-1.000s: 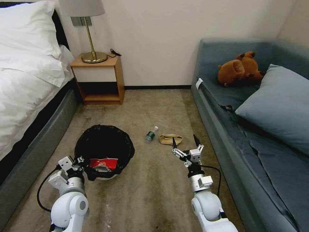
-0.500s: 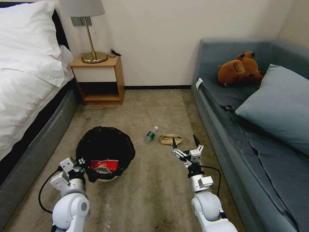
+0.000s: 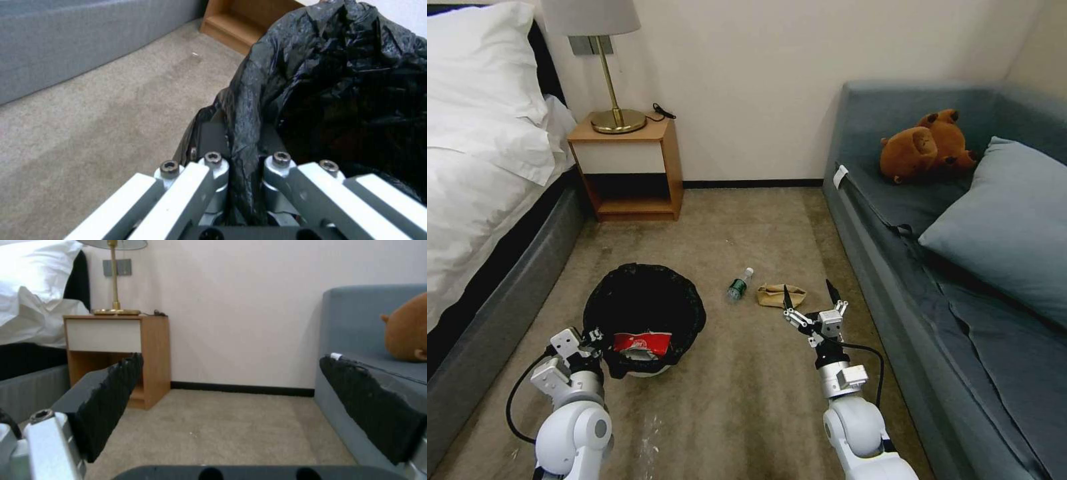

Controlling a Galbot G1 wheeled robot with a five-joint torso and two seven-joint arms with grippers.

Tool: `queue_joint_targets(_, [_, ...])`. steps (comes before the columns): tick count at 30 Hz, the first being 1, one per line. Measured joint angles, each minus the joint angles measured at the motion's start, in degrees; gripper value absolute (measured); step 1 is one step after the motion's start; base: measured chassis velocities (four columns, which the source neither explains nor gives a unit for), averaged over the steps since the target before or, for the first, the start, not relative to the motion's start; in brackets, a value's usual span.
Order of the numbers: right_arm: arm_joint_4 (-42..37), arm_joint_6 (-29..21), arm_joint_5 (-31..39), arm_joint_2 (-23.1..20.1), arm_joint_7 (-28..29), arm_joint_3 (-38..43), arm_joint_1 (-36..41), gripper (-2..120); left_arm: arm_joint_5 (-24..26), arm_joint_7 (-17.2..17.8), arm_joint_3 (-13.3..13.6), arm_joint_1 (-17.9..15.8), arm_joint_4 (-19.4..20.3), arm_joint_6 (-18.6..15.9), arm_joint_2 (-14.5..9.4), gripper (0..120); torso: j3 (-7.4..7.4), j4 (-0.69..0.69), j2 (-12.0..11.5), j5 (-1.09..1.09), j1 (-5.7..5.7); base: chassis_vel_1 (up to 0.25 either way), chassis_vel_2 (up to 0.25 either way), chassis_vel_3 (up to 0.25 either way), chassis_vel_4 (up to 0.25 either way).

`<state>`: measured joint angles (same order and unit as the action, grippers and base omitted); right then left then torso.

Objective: Pick up the trash bin, then pick up the garbage on the floor and place it into the trash bin.

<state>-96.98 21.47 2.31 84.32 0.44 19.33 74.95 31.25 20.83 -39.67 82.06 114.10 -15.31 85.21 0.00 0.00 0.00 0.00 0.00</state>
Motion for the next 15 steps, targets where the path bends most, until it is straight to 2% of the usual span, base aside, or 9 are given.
queue_joint_targets(8, [-0.09,0.01,-0.01,0.02,-0.19,-0.04,-0.22,98,0.02,0.01,-0.15,-0.03,0.14,0.00,0.01,4,-0.01,0.00,0.00,0.00,0.00,-0.034,0.047,0.044,-0.041])
queue_joint_targets(15, [-0.18,0.01,-0.01,0.08,-0.23,-0.06,-0.16,98,0.05,0.02,-0.19,0.00,0.21,0.00,0.02,4,0.00,0.00,0.00,0.00,0.00,-0.112,0.105,0.109,-0.106])
